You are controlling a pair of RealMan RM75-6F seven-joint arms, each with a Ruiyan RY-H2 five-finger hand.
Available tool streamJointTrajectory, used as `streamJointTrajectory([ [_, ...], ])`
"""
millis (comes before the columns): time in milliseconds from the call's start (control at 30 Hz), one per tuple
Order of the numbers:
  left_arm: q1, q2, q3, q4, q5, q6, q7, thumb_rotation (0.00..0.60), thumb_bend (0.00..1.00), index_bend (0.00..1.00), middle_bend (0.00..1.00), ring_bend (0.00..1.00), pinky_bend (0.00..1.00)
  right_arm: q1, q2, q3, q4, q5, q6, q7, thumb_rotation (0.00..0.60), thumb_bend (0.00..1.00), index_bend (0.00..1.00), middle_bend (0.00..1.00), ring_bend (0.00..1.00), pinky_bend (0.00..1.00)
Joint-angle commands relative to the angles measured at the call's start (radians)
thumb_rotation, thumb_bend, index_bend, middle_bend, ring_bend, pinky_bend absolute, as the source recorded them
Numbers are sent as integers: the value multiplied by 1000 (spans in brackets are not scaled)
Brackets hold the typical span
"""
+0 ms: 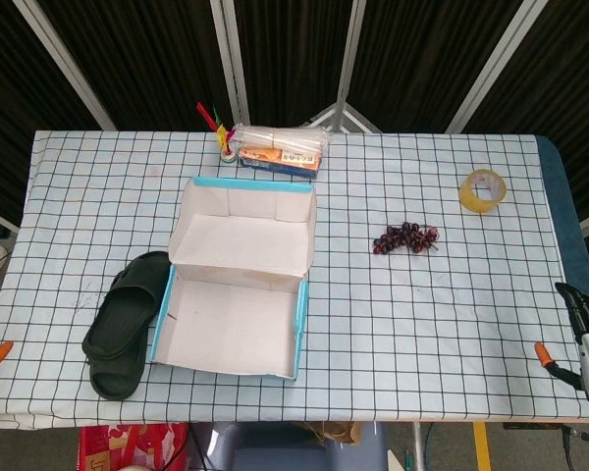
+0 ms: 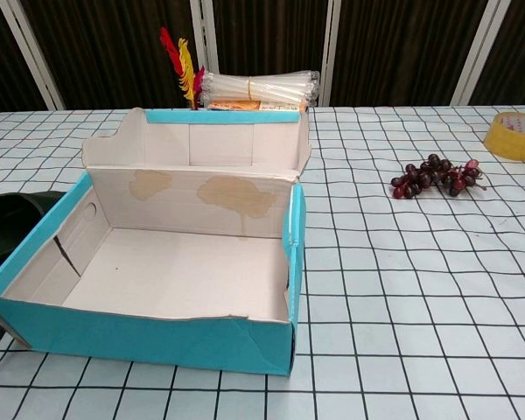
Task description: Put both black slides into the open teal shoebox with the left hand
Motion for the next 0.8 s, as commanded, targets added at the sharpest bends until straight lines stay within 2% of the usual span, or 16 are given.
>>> streamJointTrajectory([
  [33, -2, 1, 3, -5, 4, -5, 6, 600, 265, 147, 37, 0, 147, -4, 12, -5, -7, 0, -2, 8, 600, 306, 80, 157, 186, 127],
  [533, -17, -4, 8, -22, 12, -32, 39, 600, 265, 146, 50, 0, 147, -10, 46, -19, -29, 8, -26, 27, 600, 307, 42, 156, 186, 127],
  [800, -21, 5, 27, -50, 32, -52, 69, 600, 265, 143, 52, 0, 147, -14, 64, -25, -38, 15, -37, 42, 600, 307, 35, 156, 186, 127],
])
